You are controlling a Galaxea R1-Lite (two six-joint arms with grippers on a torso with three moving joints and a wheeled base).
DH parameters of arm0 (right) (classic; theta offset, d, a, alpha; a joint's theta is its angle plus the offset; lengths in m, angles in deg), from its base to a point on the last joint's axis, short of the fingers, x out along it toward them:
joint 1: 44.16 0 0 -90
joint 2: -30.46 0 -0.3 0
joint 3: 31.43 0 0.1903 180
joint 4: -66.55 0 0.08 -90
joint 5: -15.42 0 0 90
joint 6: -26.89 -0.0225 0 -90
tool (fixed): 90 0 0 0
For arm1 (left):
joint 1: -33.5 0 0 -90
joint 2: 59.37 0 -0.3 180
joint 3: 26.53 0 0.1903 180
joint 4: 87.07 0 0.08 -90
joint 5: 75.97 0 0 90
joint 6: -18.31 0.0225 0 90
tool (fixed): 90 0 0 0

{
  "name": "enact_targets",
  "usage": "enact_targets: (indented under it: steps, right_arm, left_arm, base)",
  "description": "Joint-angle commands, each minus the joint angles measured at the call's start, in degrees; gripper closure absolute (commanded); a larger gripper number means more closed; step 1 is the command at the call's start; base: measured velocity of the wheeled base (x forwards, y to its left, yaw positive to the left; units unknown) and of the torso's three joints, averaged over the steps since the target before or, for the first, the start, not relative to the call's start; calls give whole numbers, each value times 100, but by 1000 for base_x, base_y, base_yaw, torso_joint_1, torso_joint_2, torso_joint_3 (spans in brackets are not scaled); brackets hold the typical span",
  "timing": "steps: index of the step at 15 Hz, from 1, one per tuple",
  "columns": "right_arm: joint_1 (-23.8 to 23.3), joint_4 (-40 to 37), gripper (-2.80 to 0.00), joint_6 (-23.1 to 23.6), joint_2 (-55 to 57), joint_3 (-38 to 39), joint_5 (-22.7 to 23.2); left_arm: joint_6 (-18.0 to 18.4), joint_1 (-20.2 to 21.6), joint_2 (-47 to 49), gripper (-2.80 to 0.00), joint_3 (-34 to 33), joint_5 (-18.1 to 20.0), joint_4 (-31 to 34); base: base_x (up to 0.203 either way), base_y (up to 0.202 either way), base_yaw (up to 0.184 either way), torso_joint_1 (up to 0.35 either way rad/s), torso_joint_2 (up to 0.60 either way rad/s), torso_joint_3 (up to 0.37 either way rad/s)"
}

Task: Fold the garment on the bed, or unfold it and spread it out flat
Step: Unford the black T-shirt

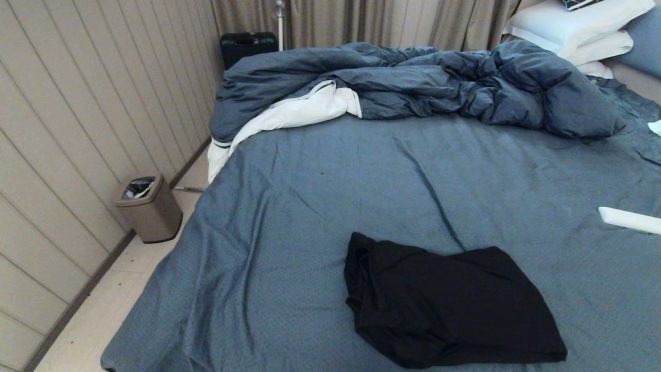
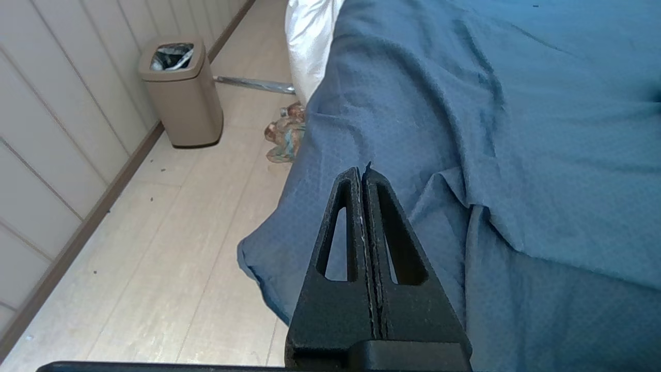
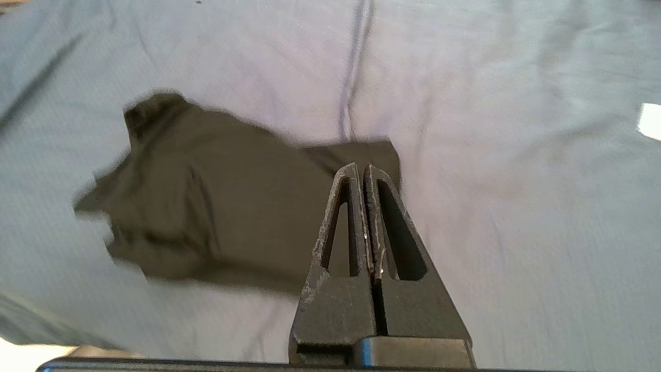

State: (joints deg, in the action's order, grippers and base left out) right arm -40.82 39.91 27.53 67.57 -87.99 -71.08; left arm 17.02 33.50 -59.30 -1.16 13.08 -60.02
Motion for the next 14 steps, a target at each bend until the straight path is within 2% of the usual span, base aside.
enact_targets:
  steps: [1, 4, 6, 8, 11, 14]
  right_arm:
    - [95, -20, 0, -37, 1710, -700, 15]
    - [216, -605, 0, -218, 3604, -2214, 31]
    - [532, -1707, 0, -428, 4682, -3456, 43]
    - [1010, -2656, 0, -571, 5515, -4183, 45]
    - [1983, -3189, 0, -661, 6457, -4617, 27]
    - [2535, -3263, 0, -695, 6829, -4758, 35]
  left_arm:
    - [-3, 0, 3, 0, 1, -2, 1]
    - [-3, 0, 4, 0, 1, -2, 1]
    - [-3, 0, 10, 0, 10, -2, 10]
    - [-3, 0, 10, 0, 10, -2, 10]
    - [-3, 0, 10, 0, 10, -2, 10]
    - [-3, 0, 10, 0, 10, -2, 10]
  base:
    - [0, 0, 0, 0, 0, 0]
    - [0, 0, 0, 0, 0, 0]
    - [0, 0, 0, 0, 0, 0]
    - [0, 0, 0, 0, 0, 0]
    - [0, 0, 0, 0, 0, 0]
    - [0, 0, 0, 0, 0, 0]
